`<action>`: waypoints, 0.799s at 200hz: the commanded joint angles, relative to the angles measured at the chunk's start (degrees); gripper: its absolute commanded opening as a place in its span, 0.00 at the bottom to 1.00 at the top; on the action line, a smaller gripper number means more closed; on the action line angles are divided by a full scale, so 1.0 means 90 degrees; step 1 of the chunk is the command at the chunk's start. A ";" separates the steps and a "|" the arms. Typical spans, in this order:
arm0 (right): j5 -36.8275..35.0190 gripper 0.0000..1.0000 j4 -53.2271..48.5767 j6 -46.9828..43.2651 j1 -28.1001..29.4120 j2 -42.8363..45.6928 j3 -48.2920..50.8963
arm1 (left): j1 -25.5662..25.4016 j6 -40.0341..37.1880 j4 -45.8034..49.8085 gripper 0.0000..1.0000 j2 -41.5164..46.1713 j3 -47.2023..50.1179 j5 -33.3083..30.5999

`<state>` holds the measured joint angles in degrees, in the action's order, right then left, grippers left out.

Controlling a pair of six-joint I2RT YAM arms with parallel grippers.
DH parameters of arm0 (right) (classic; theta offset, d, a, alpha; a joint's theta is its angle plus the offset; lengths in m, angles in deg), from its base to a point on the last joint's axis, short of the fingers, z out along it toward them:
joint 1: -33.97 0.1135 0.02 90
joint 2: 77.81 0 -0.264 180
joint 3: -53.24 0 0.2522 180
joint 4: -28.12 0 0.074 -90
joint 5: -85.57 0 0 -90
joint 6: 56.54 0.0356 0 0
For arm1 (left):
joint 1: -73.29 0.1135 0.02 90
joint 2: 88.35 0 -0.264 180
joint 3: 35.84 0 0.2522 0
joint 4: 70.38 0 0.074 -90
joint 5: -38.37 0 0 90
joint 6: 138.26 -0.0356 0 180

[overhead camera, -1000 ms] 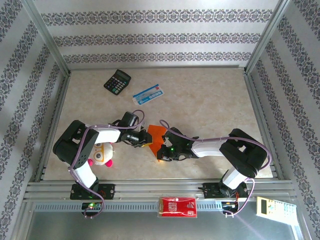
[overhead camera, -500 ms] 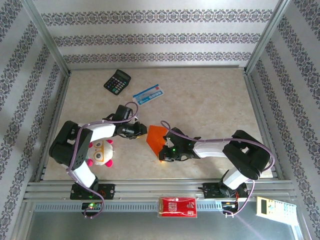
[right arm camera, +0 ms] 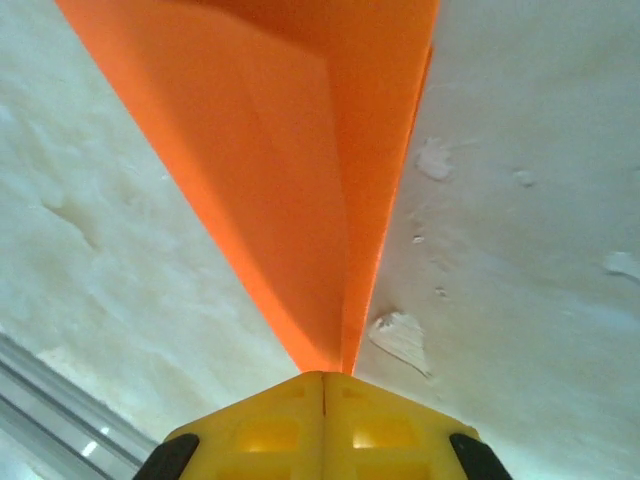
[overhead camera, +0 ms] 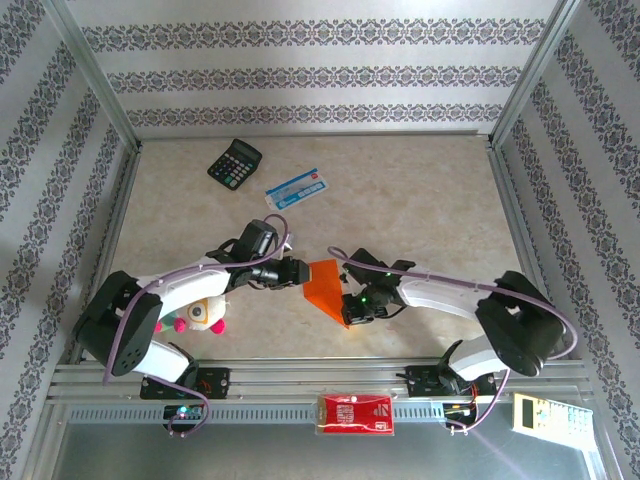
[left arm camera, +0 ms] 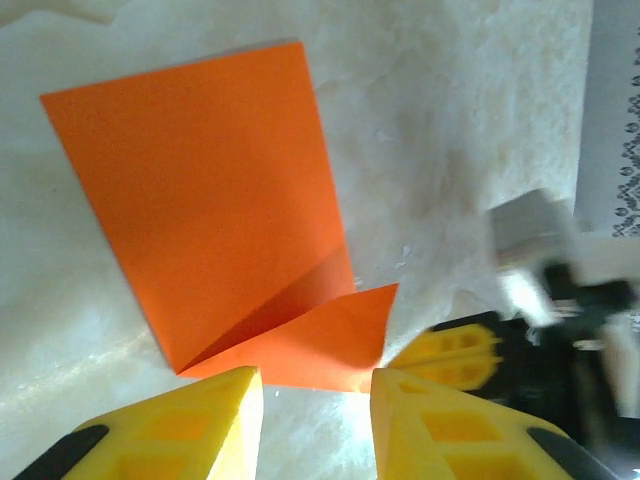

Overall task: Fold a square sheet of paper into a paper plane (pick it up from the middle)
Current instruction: Third fold the triangle at the center of the table.

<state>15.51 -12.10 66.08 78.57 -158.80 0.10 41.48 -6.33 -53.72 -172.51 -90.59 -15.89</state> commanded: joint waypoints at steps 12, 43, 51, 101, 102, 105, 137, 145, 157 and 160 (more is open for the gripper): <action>0.0283 0.13 0.1147 0.0415 -0.0043 0.0500 0.0098 | 0.0154 -0.0348 0.0385 0.38 -0.0165 -0.0329 -0.0137; 0.0154 0.15 0.2193 0.1116 0.0072 0.0152 0.0254 | 0.0022 0.0046 -0.0181 0.29 -0.0666 -0.0355 0.0465; 0.0070 0.15 0.2190 0.1141 0.0079 0.0073 0.0254 | -0.0005 0.0037 -0.0187 0.28 -0.0697 -0.0339 0.0412; 0.0234 0.15 0.2183 0.1019 0.0056 -0.0394 0.0275 | -0.0041 -0.0007 -0.0423 0.22 -0.1235 -0.0698 0.0530; 0.0244 0.15 0.2186 0.1022 0.0055 -0.0400 0.0279 | -0.0045 -0.0009 -0.0421 0.21 -0.1250 -0.0703 0.0540; 0.0272 0.15 0.2201 0.1016 0.0072 -0.0423 0.0296 | -0.0056 -0.0008 -0.0449 0.21 -0.1296 -0.0739 0.0569; 0.0363 0.15 0.2209 0.0976 0.0020 -0.0445 0.0394 | -0.0030 -0.0224 -0.0127 0.18 -0.1443 -0.1077 0.0325; 0.0379 0.15 0.2190 0.0977 -0.0026 -0.0389 0.0419 | 0.0011 -0.0295 0.0011 0.18 -0.1424 -0.1147 0.0176; 0.0350 0.16 0.2053 0.0980 -0.0076 -0.0232 0.0456 | 0.0123 -0.0352 0.0252 0.19 -0.1380 -0.1200 0.0082; 0.0347 0.16 0.2018 0.0971 -0.0069 -0.0171 0.0467 | 0.0158 -0.0360 0.0312 0.20 -0.1352 -0.1184 0.0053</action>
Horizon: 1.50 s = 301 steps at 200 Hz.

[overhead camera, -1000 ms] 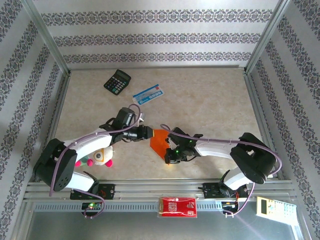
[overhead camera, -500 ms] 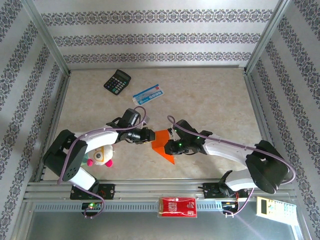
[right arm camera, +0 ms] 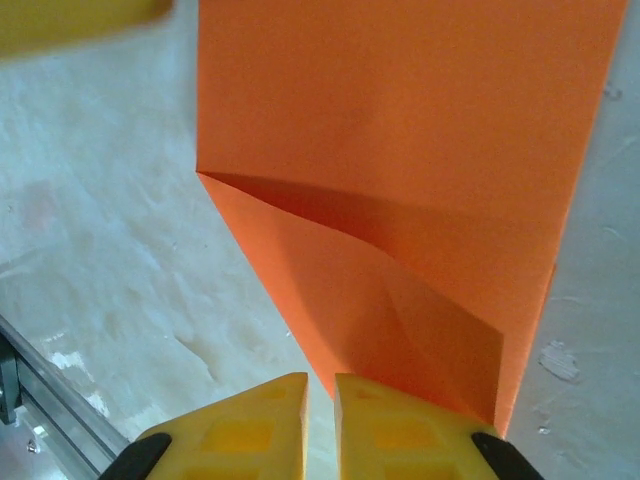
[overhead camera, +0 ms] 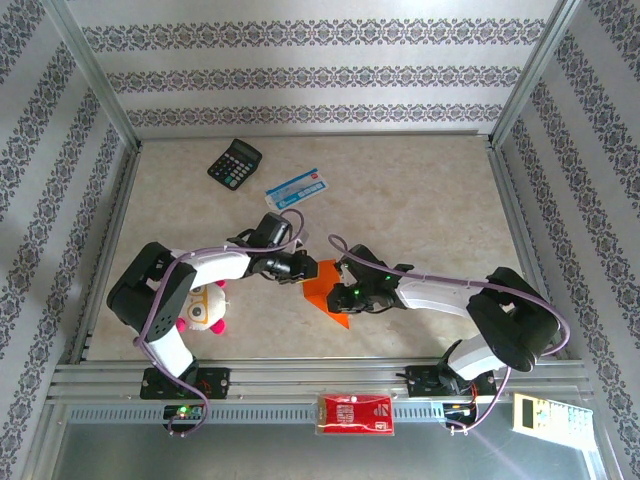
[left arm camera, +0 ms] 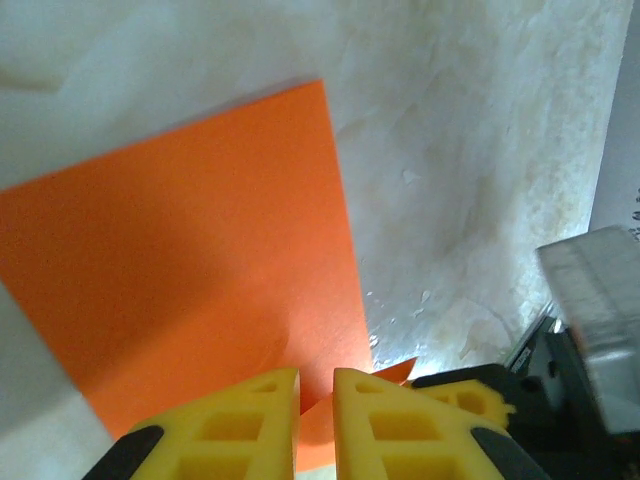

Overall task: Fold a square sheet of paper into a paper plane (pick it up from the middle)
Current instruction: Third fold the triangle at the center of the table.

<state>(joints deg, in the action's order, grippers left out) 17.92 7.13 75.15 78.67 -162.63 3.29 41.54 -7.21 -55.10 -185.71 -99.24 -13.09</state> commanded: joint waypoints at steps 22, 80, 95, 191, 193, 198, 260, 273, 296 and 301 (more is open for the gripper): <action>-0.0199 0.19 -0.0586 -0.0187 -0.0045 0.0858 0.0175 | 0.0353 -0.0447 0.0938 0.28 0.0575 0.0019 -0.0624; -0.0766 0.21 -0.0628 -0.0433 -0.0110 0.0772 -0.0071 | 0.0334 0.0302 0.0490 0.50 0.1516 0.1190 -0.0420; -0.0836 0.18 -0.0626 -0.0542 -0.0198 0.0495 -0.0228 | 0.0268 0.0509 0.0300 0.53 0.1577 0.1432 -0.0363; -0.0941 0.06 -0.0312 -0.0253 -0.0370 -0.0270 -0.0004 | -0.0141 0.1153 -0.0715 0.57 0.0924 0.1499 0.0227; -0.0943 0.06 -0.0306 -0.0244 -0.0373 -0.0272 0.0004 | -0.0144 0.1154 -0.0720 0.56 0.0903 0.1490 0.0233; -0.0944 0.05 -0.0305 -0.0229 -0.0368 -0.0278 0.0012 | -0.0145 0.1151 -0.0726 0.57 0.0866 0.1461 0.0246; -0.0921 0.02 -0.0207 -0.0160 -0.0371 -0.0306 0.0144 | -0.0144 0.1151 -0.0858 0.54 0.0499 0.1240 0.0307; -0.0925 0.02 -0.0218 -0.0160 -0.0370 -0.0293 0.0144 | -0.0144 0.1151 -0.0836 0.53 0.0424 0.1210 0.0297; -0.0924 0.02 -0.0242 -0.0166 -0.0373 -0.0266 0.0144 | -0.0145 0.1184 -0.0905 0.53 0.0369 0.1215 0.0282; -0.0928 0.02 -0.0236 -0.0169 -0.0369 -0.0262 0.0152 | -0.0144 0.1189 -0.0939 0.53 0.0364 0.1219 0.0278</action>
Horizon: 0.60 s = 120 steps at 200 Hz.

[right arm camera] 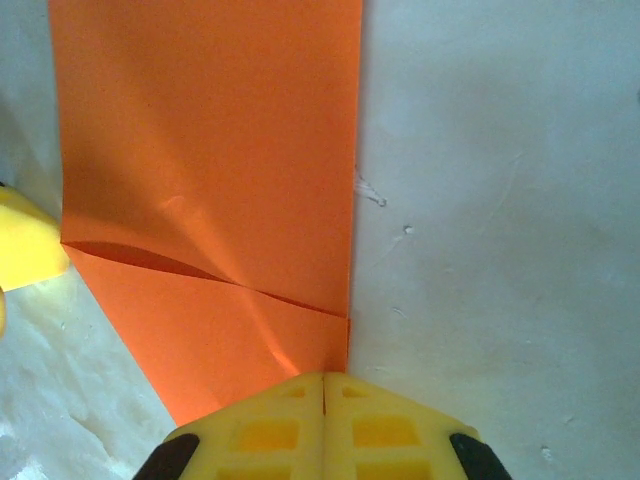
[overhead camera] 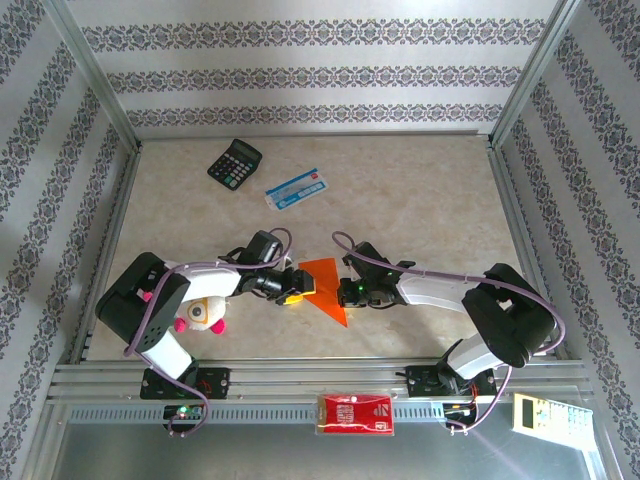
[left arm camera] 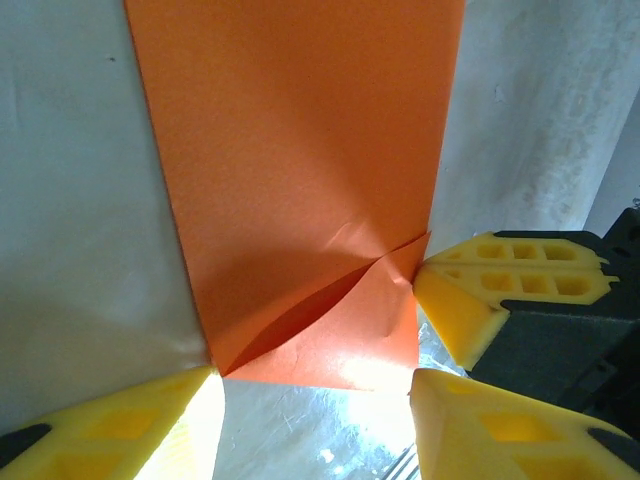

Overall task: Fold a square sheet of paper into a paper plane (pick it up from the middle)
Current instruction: Third fold the triangle at the center of the table, then fourth fold the wing at the center of the table.

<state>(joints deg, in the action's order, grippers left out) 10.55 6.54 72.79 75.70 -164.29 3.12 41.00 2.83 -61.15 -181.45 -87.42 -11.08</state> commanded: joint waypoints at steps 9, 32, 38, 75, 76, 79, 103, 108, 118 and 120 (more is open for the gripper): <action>-0.0116 0.02 -0.0174 0.0101 -0.0038 -0.0084 0.0173 | -0.0084 0.0118 -0.0384 0.53 -0.0122 -0.0077 0.0087; -0.0093 0.01 -0.0124 0.0134 -0.0042 -0.0099 0.0202 | -0.0077 0.0168 -0.0504 0.52 -0.0166 -0.0101 0.0113; -0.0100 0.01 -0.0115 0.0140 -0.0038 -0.0099 0.0211 | -0.0075 0.0179 -0.0546 0.52 -0.0157 -0.0099 0.0117; -0.0110 0.01 -0.0128 0.0133 -0.0046 -0.0072 0.0246 | -0.0055 0.0154 -0.0551 0.52 -0.0053 -0.0120 0.0084; -0.0111 0.01 -0.0123 0.0132 -0.0047 -0.0071 0.0248 | -0.0055 0.0153 -0.0551 0.52 -0.0049 -0.0117 0.0084; -0.0116 0.01 -0.0122 0.0133 -0.0046 -0.0069 0.0251 | -0.0061 0.0158 -0.0551 0.52 -0.0039 -0.0121 0.0089; -0.0141 0.01 -0.0127 0.0133 -0.0039 -0.0074 0.0280 | -0.0035 0.0162 -0.0635 0.51 0.0046 -0.0068 0.0069; -0.0133 0.01 -0.0128 0.0140 -0.0040 -0.0069 0.0289 | -0.0027 0.0161 -0.0665 0.51 0.0066 -0.0066 0.0074; -0.0145 0.01 -0.0127 0.0142 -0.0046 -0.0079 0.0298 | -0.0026 0.0139 -0.0705 0.51 0.0079 -0.0050 0.0088; -0.0150 0.01 -0.0128 0.0142 -0.0050 -0.0076 0.0292 | -0.0030 0.0135 -0.0714 0.51 0.0075 -0.0052 0.0085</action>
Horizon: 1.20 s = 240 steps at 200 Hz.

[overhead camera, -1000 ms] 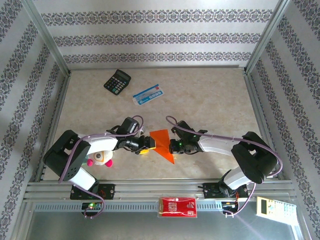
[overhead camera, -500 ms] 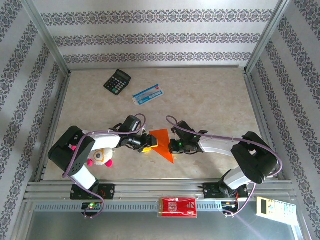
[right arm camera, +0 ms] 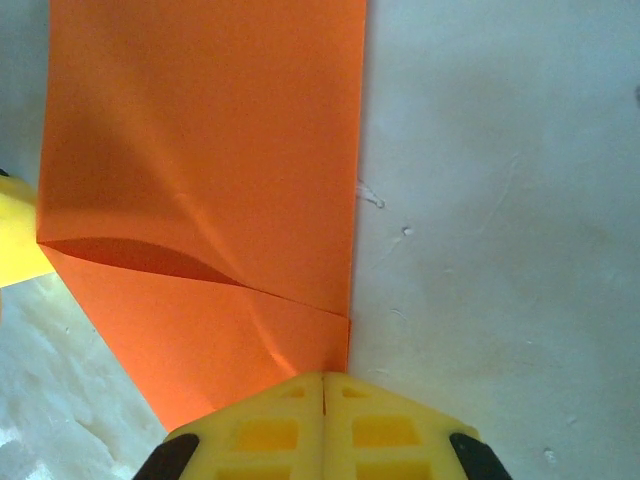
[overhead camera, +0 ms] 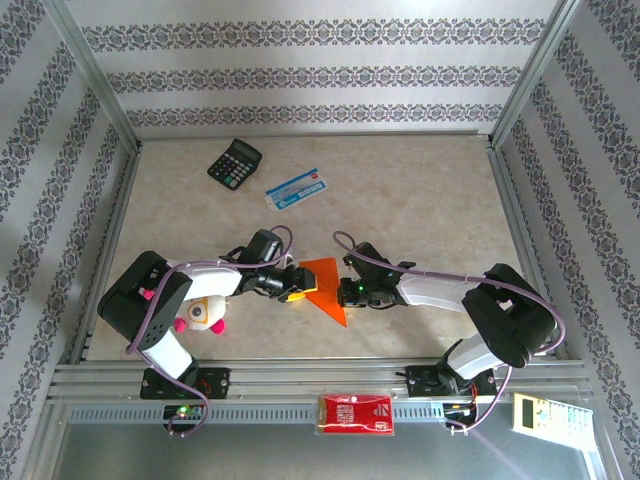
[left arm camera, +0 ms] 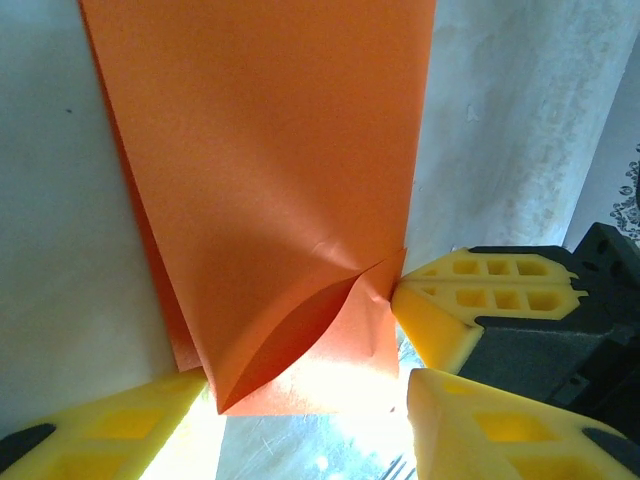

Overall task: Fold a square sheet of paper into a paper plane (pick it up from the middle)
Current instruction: Fourth fold the wing at the center of the table.

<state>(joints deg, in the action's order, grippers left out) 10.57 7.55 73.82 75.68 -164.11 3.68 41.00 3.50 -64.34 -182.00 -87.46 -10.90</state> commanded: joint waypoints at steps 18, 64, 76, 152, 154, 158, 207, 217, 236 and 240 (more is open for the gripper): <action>-0.0146 0.01 -0.0240 0.0008 -0.0058 -0.0106 0.0210 | -0.0034 0.0001 -0.0448 0.46 0.0087 -0.0062 0.0141; -0.0034 0.03 -0.0246 -0.0265 -0.0088 -0.0113 0.0079 | -0.0025 -0.0283 -0.0118 0.29 -0.0150 -0.0239 -0.0019; 0.0029 0.05 -0.0263 -0.0387 -0.0092 -0.0094 0.0023 | -0.0034 -0.0321 -0.0060 0.25 -0.0221 -0.0291 -0.0060; 0.0063 0.18 -0.0849 -0.1207 -0.0103 0.0257 -0.0434 | -0.0044 -0.0079 -0.0011 0.12 -0.0211 -0.0287 -0.0282; 0.0050 0.19 -0.0873 -0.1224 -0.0099 0.0283 -0.0444 | -0.0045 -0.0061 -0.0003 0.11 -0.0203 -0.0285 -0.0279; 0.0037 0.20 -0.0908 -0.1264 -0.0087 0.0370 -0.0455 | -0.0050 -0.0042 0.0020 0.11 -0.0200 -0.0291 -0.0287; -0.0840 0.29 -0.0976 -0.1077 0.0606 0.1125 -0.0529 | -0.0166 0.0488 0.0508 0.03 0.0131 -0.0334 -0.0580; -0.1203 0.32 -0.0873 -0.0931 0.0890 0.1154 -0.0516 | -0.0191 0.0693 0.0501 0.00 0.0232 -0.0312 -0.0623; -0.1858 0.40 -0.0759 -0.0757 0.1367 0.1032 -0.0557 | -0.0191 0.0970 0.0593 0.00 0.0334 -0.0318 -0.0620; -0.2018 0.41 -0.0757 -0.0731 0.1451 0.0982 -0.0578 | -0.0199 0.1006 0.0627 0.00 0.0350 -0.0322 -0.0619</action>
<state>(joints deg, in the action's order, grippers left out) 2.64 0.49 65.36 84.60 -154.26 -0.14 39.88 7.83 -61.74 -181.21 -89.50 -15.25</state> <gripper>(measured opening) 0.383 0.066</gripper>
